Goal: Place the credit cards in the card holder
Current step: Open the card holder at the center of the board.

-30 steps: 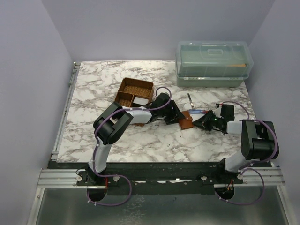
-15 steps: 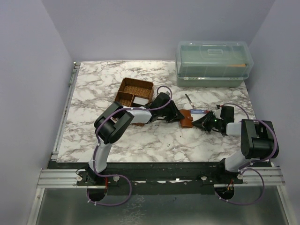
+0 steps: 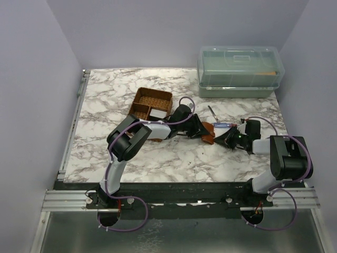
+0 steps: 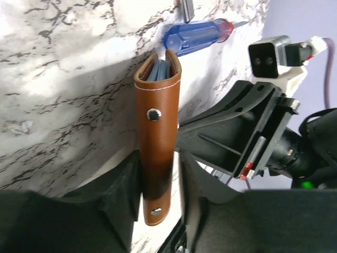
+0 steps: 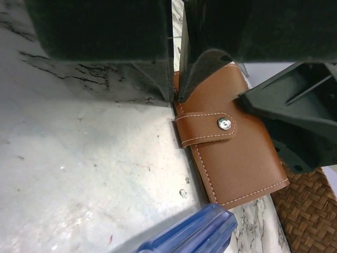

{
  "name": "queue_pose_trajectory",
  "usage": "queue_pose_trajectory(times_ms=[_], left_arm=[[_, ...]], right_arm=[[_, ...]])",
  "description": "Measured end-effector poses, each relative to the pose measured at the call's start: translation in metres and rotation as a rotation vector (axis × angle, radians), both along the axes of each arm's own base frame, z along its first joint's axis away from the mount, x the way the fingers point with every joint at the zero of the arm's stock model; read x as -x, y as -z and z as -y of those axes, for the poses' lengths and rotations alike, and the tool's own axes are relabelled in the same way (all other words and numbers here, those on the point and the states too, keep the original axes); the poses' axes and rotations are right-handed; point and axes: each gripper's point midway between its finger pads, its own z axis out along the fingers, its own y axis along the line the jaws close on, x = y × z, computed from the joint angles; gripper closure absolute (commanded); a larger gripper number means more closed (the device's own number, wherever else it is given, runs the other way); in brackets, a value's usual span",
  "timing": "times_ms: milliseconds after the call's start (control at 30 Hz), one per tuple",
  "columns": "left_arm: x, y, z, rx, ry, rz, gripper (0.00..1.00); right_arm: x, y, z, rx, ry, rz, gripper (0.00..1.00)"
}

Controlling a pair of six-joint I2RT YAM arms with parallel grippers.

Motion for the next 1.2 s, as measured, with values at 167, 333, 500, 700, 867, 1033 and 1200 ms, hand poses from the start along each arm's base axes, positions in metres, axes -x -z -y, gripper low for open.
queue_pose_trajectory(times_ms=[167, 333, 500, 700, 867, 1033, 1200], left_arm=[[-0.001, 0.007, -0.005, -0.053, 0.024, 0.011, 0.84], [-0.007, -0.002, -0.012, -0.163, 0.083, 0.120, 0.95], [-0.008, -0.034, -0.026, -0.250, 0.129, 0.267, 1.00], [-0.004, -0.090, -0.020, -0.255, 0.191, 0.466, 1.00], [0.005, -0.107, -0.016, -0.260, 0.241, 0.542, 1.00], [0.010, -0.108, -0.020, -0.292, 0.269, 0.573, 1.00], [0.014, -0.106, -0.022, -0.318, 0.288, 0.589, 1.00]], right_arm=[[0.004, -0.002, -0.002, 0.038, -0.002, -0.003, 0.81], [0.009, -0.012, 0.003, 0.174, 0.006, 0.004, 0.63], [0.007, -0.044, -0.010, 0.305, -0.043, 0.093, 0.46], [-0.002, -0.092, -0.017, 0.366, -0.053, 0.199, 0.36], [-0.010, -0.127, -0.018, 0.365, -0.031, 0.280, 0.35], [-0.017, -0.144, -0.021, 0.362, -0.026, 0.310, 0.35], [-0.015, -0.136, -0.029, 0.365, -0.050, 0.282, 0.36]])
